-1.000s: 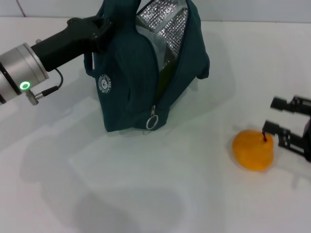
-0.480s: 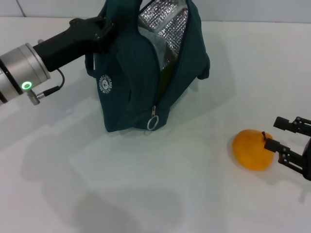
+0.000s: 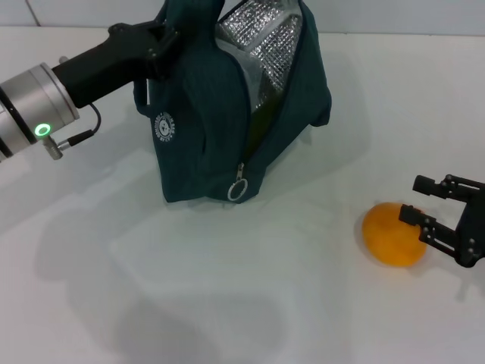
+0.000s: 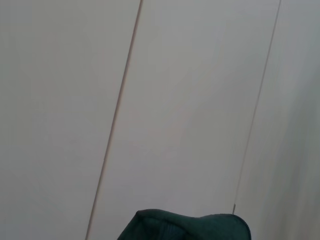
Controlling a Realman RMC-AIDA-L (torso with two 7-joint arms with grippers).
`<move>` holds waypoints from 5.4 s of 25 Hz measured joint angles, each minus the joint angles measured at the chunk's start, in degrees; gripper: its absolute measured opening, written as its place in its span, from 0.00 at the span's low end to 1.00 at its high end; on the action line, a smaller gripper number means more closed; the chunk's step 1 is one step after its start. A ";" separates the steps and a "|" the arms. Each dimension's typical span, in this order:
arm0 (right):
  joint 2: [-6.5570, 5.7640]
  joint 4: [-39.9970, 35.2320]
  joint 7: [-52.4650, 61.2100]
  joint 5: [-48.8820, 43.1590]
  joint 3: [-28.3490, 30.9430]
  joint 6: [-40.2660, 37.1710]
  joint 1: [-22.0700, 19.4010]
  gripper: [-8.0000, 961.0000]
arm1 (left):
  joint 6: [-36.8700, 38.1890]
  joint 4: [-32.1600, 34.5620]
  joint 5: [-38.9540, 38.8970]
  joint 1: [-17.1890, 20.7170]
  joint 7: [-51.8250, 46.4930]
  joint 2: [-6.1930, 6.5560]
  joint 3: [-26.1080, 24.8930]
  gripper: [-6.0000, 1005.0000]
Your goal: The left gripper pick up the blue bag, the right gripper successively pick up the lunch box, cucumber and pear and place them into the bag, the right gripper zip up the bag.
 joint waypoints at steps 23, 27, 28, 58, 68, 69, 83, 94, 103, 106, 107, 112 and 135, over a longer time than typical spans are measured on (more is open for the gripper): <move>0.00 0.03 -0.07 -2.43 -0.20 1.02 0.86 0.27 | -0.62 0.00 -0.16 0.01 1.06 -0.04 -0.09 0.07; 0.00 0.00 -0.07 -2.40 -0.01 1.11 0.94 0.24 | -0.62 0.01 -0.17 0.00 1.07 -0.04 -0.09 0.07; 0.00 -0.02 -0.07 -2.41 -0.05 1.11 0.97 0.24 | -0.62 0.01 -0.18 -0.02 1.07 -0.05 -0.09 0.07; 0.98 -1.18 -1.19 12.57 3.05 -5.96 11.05 0.05 | -0.10 0.16 -1.70 0.52 2.42 -0.08 0.08 0.07; 1.05 0.56 10.46 14.59 1.06 3.99 29.06 0.05 | -0.08 -0.64 -1.73 -0.14 2.92 -0.22 0.25 0.07; 1.05 0.56 11.07 14.58 -0.08 5.59 30.01 0.05 | -0.08 -0.65 -1.74 -0.15 2.92 -0.22 0.25 0.07; 1.15 -0.03 15.11 14.59 -12.11 14.71 33.17 0.05 | -0.10 -0.70 -2.42 -0.17 2.92 -0.22 0.30 0.07; 1.55 0.44 15.27 15.03 -15.69 17.62 32.16 0.08 | -0.29 -0.86 -2.66 -0.17 2.83 -0.28 0.27 0.07; 0.67 -8.41 14.75 20.36 -14.15 11.54 20.56 0.39 | -0.67 -2.54 -2.71 -0.57 3.21 -0.20 0.01 0.07; 0.49 -14.60 14.36 20.77 -10.73 11.86 12.21 0.43 | -0.66 -2.80 -2.71 -0.26 4.04 -0.21 -0.07 0.07; 0.00 -15.48 14.29 20.61 -9.81 12.47 9.65 0.43 | -0.65 -2.85 -2.72 -0.24 4.27 -0.21 -0.07 0.07; -3.02 -11.52 14.91 19.89 -8.83 16.13 5.31 0.44 | -0.64 -2.90 -2.72 -0.16 4.50 -0.22 -0.10 0.08; 1.49 -1.98 14.51 5.61 -20.02 32.35 20.96 0.44 | -0.62 -3.95 -2.68 -1.93 4.50 -0.31 0.21 0.08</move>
